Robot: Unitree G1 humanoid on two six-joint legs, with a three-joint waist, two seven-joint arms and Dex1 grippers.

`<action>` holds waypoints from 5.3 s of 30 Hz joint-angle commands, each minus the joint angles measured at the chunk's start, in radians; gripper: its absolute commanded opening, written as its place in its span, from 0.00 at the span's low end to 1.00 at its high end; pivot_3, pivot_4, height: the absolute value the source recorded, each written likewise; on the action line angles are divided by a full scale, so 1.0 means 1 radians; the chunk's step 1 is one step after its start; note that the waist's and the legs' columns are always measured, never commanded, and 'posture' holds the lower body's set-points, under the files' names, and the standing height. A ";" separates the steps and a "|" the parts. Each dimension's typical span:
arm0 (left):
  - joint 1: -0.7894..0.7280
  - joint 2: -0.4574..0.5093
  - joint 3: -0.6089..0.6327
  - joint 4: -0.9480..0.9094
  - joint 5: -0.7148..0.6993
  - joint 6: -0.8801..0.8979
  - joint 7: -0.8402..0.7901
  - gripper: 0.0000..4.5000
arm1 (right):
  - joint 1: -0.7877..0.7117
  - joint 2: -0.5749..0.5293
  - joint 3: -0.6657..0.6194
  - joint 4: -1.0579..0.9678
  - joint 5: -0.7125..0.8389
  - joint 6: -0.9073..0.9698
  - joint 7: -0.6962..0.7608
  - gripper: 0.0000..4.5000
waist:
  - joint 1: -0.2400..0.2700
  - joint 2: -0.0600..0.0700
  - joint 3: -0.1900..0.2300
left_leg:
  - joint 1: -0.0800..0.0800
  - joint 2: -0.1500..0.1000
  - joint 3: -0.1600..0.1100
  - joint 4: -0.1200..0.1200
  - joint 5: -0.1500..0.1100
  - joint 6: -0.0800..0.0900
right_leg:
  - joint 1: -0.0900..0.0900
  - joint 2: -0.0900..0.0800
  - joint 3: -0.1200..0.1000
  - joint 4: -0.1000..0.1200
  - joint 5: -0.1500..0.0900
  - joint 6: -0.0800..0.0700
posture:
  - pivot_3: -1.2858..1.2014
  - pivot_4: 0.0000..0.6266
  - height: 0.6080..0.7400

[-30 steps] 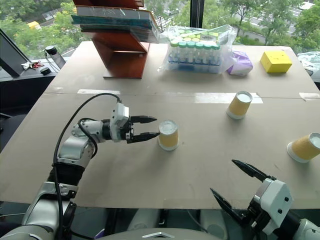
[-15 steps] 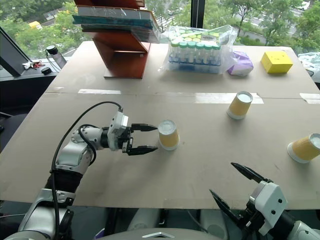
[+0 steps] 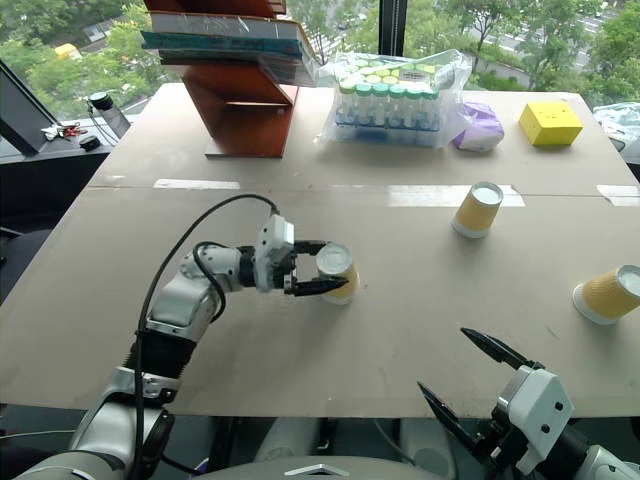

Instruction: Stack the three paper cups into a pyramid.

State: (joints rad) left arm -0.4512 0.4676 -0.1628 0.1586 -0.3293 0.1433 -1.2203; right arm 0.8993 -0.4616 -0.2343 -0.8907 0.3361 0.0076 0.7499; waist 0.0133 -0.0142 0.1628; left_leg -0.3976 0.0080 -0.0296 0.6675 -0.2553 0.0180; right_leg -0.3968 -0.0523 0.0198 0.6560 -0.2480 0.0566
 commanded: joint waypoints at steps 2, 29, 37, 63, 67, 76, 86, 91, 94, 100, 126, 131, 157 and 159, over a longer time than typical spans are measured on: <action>-0.017 -0.001 0.004 0.014 0.010 -0.025 -0.003 0.53 | 0.020 0.005 -0.011 -0.023 0.008 -0.025 -0.010 1.00 | 0.000 0.000 0.000 | 0.000 0.000 0.000 0.000 0.000 0.000 | 0.000 0.000 0.000 0.000 0.000 0.000 | 0.52 0.24 1.00; 0.062 0.109 0.138 0.076 -0.091 -0.096 -0.175 0.97 | -0.158 0.114 -0.212 0.005 0.042 0.186 -0.364 1.00 | -0.004 0.000 0.000 | 0.000 0.001 0.000 0.000 0.000 0.000 | -0.001 0.000 0.000 0.000 0.000 0.000 | 0.52 0.24 1.00; 0.145 0.216 0.201 -0.086 -0.263 0.065 -0.305 0.97 | -0.271 0.156 -0.358 0.092 -0.035 0.240 -0.523 1.00 | 0.002 0.001 0.000 | -0.001 0.000 0.000 0.000 0.000 0.000 | 0.000 -0.002 0.000 0.000 0.000 -0.001 | 0.52 0.24 1.00; -0.040 0.161 0.183 -0.576 -0.554 0.513 0.051 0.97 | -0.730 0.108 -0.500 0.419 0.037 0.613 -0.711 1.00 | -0.019 0.003 0.001 | 0.000 -0.002 0.003 -0.001 0.000 0.000 | -0.001 0.002 0.003 0.001 0.002 0.003 | 0.52 0.24 1.00; -0.038 0.164 0.183 -0.584 -0.559 0.518 0.058 0.97 | -0.732 0.105 -0.504 0.444 0.050 0.603 -0.704 1.00 | -0.026 0.003 0.001 | 0.001 -0.002 0.003 -0.001 0.000 0.000 | -0.001 0.002 0.003 0.001 0.002 0.003 | 0.52 0.24 1.00; -0.031 0.182 0.191 -0.585 -0.563 0.524 0.047 1.00 | -0.713 0.073 -0.489 0.482 0.037 0.551 -0.657 0.47 | -0.026 0.003 0.001 | 0.001 -0.002 0.003 -0.001 0.000 0.000 | -0.001 0.002 0.003 0.001 0.002 0.003 | 0.52 0.24 1.00; 0.018 0.133 0.313 -0.438 -0.518 0.443 0.155 1.00 | -0.717 -0.053 -0.123 0.190 0.057 0.522 -0.411 0.47 | -0.042 0.006 0.002 | 0.002 -0.002 0.005 -0.001 0.000 0.000 | -0.001 0.002 0.006 0.001 0.002 0.004 | 0.52 0.24 1.00; 0.140 0.203 0.350 -0.332 -0.448 0.355 0.047 1.00 | -0.796 -0.036 0.111 0.147 0.057 0.591 -0.395 0.47 | -0.046 0.004 0.003 | 0.004 0.002 0.001 -0.003 0.000 0.000 | -0.001 0.008 0.004 0.002 0.002 0.002 | 0.52 0.24 1.00; 0.203 0.234 0.367 -0.306 -0.428 0.319 0.005 1.00 | -0.804 -0.049 0.212 0.164 0.046 0.582 -0.349 0.47 | -0.023 0.003 0.003 | -0.001 0.002 -0.001 -0.003 0.000 0.000 | -0.003 0.004 0.000 0.000 0.000 0.000 | 0.52 0.24 1.00; 0.248 0.249 0.373 -0.333 -0.416 0.294 -0.019 1.00 | -0.874 -0.034 0.297 0.233 0.027 0.558 -0.306 0.47 | -0.019 0.001 0.003 | -0.004 -0.001 0.000 -0.003 0.000 0.000 | -0.004 -0.002 0.001 -0.002 0.000 0.001 | 0.52 0.24 1.00; 0.314 0.274 0.385 -0.378 -0.416 0.277 -0.035 1.00 | -0.956 -0.071 0.350 0.273 -0.037 0.510 -0.200 0.99 | -0.026 0.001 0.003 | -0.001 -0.001 -0.001 -0.004 0.000 0.000 | -0.004 0.000 0.000 0.001 0.000 0.001 | 0.52 0.24 1.00; 0.305 0.264 0.397 -0.380 -0.444 0.282 -0.044 1.00 | -0.972 -0.095 0.124 0.141 0.193 0.603 -0.188 0.99 | -0.026 0.001 0.004 | -0.002 -0.001 -0.001 -0.004 0.000 0.000 | -0.004 0.000 0.000 0.001 0.000 0.001 | 0.52 0.24 1.00; 0.351 0.239 0.448 -0.516 -0.519 0.328 0.098 1.00 | -1.395 -0.021 0.013 0.958 0.011 0.522 -0.352 0.99 | -0.028 0.001 0.004 | -0.001 -0.001 0.002 -0.006 0.000 0.000 | -0.005 0.000 0.002 0.002 0.000 0.001 | 0.52 0.24 1.00; 0.357 0.242 0.456 -0.507 -0.516 0.319 0.083 1.00 | -1.404 -0.019 0.012 0.984 0.010 0.504 -0.344 0.87 | -0.029 0.001 0.004 | -0.001 -0.001 0.002 -0.006 0.000 0.000 | -0.005 0.000 0.002 0.001 0.000 0.001 | 0.52 0.24 1.00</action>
State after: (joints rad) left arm -0.0973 0.6983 0.2610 -0.3322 -0.8279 0.4823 -1.1207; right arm -0.4812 -0.4760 -0.1870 0.0997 0.3331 0.5469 0.3954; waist -0.0156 -0.0128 0.1671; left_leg -0.3989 0.0068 -0.0276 0.6613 -0.2553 0.0180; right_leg -0.4019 -0.0526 0.0221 0.6574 -0.2477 0.0577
